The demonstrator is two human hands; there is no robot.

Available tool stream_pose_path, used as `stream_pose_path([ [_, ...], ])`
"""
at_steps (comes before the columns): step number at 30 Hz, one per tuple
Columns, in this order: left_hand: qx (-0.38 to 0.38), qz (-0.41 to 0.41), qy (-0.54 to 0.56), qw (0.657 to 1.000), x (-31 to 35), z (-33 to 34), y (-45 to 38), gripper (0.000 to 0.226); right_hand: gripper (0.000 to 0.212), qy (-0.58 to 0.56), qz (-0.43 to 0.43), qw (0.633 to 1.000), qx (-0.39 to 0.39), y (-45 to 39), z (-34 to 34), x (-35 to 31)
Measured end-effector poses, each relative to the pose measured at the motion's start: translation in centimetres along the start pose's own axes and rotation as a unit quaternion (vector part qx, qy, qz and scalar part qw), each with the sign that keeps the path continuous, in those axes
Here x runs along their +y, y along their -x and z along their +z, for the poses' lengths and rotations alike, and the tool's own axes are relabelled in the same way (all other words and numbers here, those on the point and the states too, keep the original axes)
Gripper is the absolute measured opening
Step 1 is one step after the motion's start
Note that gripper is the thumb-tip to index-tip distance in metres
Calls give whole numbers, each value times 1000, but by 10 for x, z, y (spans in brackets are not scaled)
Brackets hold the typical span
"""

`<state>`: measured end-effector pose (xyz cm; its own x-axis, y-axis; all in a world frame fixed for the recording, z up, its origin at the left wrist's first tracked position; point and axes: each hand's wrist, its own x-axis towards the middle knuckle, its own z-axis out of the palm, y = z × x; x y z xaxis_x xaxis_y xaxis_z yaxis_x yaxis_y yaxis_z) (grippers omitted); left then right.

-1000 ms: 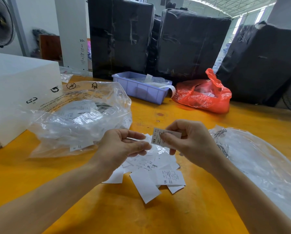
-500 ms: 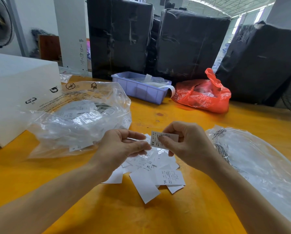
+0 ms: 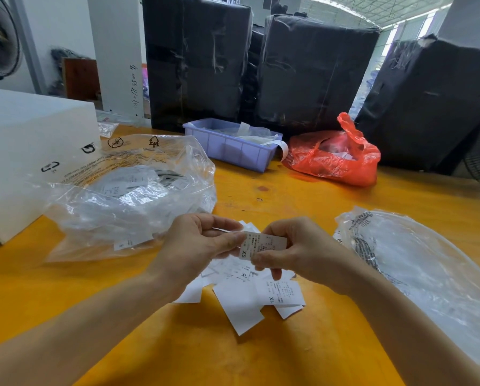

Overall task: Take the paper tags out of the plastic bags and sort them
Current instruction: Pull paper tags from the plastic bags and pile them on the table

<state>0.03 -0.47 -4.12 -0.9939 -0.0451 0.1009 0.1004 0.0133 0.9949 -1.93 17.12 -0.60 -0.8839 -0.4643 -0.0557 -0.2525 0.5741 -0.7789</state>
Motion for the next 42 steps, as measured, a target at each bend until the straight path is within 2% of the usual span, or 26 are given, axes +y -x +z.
stream_pose_path([
  [4, -13, 18, -31, 999, 0, 3, 3, 9, 41, 10, 35, 999, -35, 0, 2, 2],
  [8, -30, 42, -46, 998, -2, 8, 8, 7, 46, 32, 14, 998, -59, 0, 7, 1],
  [11, 7, 53, -30, 998, -3, 8, 8, 5, 42, 41, -22, 999, 21, -3, 7, 0],
  [14, 52, 42, 26, 997, -2, 6, 4, 4, 24, 2, -65, 990, 129, -5, 4, 0],
  [17, 75, 31, 55, 995, -1, 6, 3, 22, 13, -21, -99, 980, 171, -5, 9, -2],
  [21, 103, 35, 54, 993, -2, 7, 5, 18, 5, 64, -133, 968, 203, -3, 24, -5],
  [27, 129, 33, 42, 990, -5, 7, 6, 5, 25, 199, -174, 933, 244, 0, 38, -7],
  [30, 141, 30, 53, 988, -5, 7, 7, 4, 32, 215, -190, 927, 243, 2, 44, -9],
  [33, 140, 29, 61, 988, -5, 8, 8, 1, 32, 273, -216, 898, 271, 3, 49, -9],
  [35, 135, 30, 65, 988, -5, 9, 8, 3, 26, 245, -190, 915, 260, 3, 47, -9],
  [39, 123, 32, 73, 989, -4, 9, 10, 16, 3, 83, -135, 961, 225, -1, 41, -6],
  [42, 89, 23, 73, 993, -1, 8, 9, 32, 12, -30, -97, 973, 205, -2, 35, -7],
])
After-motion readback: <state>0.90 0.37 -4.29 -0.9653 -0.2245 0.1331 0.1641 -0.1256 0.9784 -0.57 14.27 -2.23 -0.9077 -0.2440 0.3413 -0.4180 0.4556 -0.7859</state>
